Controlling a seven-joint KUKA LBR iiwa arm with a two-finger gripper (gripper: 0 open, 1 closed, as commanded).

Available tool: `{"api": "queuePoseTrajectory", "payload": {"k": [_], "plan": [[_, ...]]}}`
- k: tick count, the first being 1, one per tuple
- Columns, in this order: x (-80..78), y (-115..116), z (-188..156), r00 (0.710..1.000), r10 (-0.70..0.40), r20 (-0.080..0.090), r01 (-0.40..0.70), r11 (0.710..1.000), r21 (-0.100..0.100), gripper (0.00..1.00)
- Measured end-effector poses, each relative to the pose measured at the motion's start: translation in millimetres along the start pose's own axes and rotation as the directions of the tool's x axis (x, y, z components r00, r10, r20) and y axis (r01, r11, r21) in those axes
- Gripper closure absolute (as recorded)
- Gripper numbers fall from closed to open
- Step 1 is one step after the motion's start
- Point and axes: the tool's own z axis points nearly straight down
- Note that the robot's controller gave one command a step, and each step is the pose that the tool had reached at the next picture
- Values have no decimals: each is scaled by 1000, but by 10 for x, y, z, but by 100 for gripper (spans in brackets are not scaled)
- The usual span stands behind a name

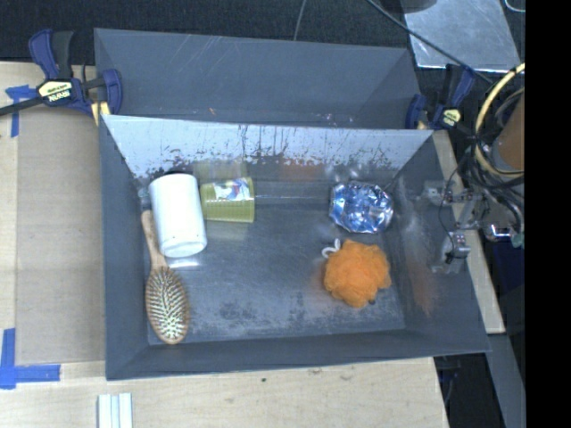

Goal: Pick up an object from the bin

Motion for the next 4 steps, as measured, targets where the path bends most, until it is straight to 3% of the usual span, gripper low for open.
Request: {"api": "queuePoseTrajectory", "payload": {"k": [1,2,3,4], "plan": [[-14,11,-49,1000,-5,8,5,1000,2,100],[-15,11,-49,1000,-6,8,6,1000,2,0],[195,788,466,923,-384,7,384,923,2,0],[102,678,864,780,-625,6,625,780,2,0]]}}
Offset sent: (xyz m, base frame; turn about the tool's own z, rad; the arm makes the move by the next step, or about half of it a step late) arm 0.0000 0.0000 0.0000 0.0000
